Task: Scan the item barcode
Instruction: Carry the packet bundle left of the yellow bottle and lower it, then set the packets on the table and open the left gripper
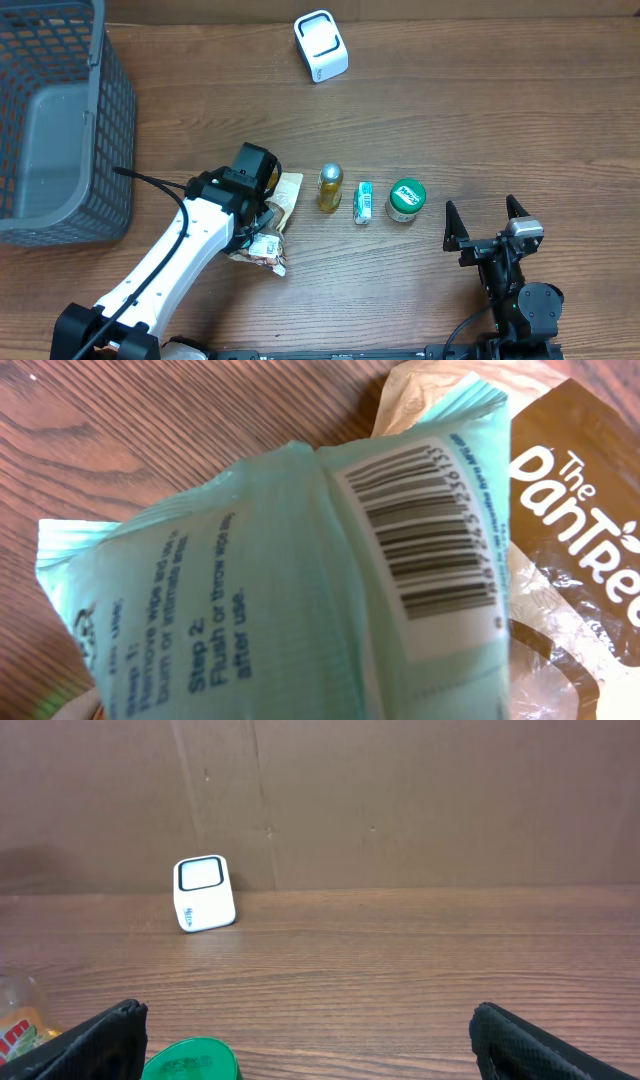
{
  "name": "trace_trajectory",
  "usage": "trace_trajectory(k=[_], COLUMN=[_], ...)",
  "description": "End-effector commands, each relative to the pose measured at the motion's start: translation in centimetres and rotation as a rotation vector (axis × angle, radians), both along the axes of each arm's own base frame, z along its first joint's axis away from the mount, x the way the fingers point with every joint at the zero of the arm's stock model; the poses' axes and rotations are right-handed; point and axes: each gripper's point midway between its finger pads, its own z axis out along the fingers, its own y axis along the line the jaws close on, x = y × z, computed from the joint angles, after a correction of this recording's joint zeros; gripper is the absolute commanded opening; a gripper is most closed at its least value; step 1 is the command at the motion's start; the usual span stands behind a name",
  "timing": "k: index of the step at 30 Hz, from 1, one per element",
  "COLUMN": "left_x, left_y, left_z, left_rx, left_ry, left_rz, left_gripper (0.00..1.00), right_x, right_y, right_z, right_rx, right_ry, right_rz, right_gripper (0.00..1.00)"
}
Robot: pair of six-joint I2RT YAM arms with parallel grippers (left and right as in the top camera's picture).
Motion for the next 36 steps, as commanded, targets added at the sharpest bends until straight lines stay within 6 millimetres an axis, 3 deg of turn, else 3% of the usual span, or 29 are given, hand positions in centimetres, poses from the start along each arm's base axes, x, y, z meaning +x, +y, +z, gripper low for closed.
trace_trajectory(k=[1,2,3,5,8,10,16,25,31,36], left_x=[-0.2,-0.2,-0.3,-0.2,0.0,-0.1,0.0,0.3,2.1,2.6], left_y=[-0.1,-0.2,-0.3,-0.5,-0.7,-0.6,-0.5,2.1,1.5,0.5], left_z=[-0.3,-0.4,-0.5,-0.5,-0.5,-0.4,0.3,5.5,7.1,7.0], left_rx=[0.003,0.000,-0.008,-0.019,-0.019,-0.010,0.006,0.180,0.207,0.170], left_ry=[-0.015,-0.015,-0.012,-0.012,-0.016,-0.011,0.003,0.019,-0.017,-0.031], left_rz=[0.014,0.013,0.012,0.011,-0.023,-0.068,-0.118,-0.177,-0.376,-0.438], left_gripper=[0.09,0.15,0.30,0.50,0.68,1.00,1.00,0.99,1.00,0.81], right_x=[0.0,0.0,0.0,0.0,0.0,0.0,0.0,0.0,0.0,0.0], right_y=[-0.1,-0.1,-0.1,-0.1,-0.1,-0.1,-0.1,-0.1,-0.1,-0.1], right_z=[-0.3,-0.3,-0.3,-0.3,-0.3,-0.3,-0.3,-0.3,-0.3,-0.3], right_rx=[-0.004,-0.004,-0.004,-0.004,-0.004,-0.004,-0.004,-0.004,-0.004,-0.004], right_ry=[0.000,0.000,0.000,0.000,0.000,0.000,0.000,0.000,0.000,0.000], right_rz=[-0.006,-0.006,-0.006,-0.006,-0.006,-0.006,-0.006,-0.006,-0.006,-0.006], right_gripper=[1.00,1.00,1.00,1.00,1.00,1.00,1.00,1.00,1.00,1.00])
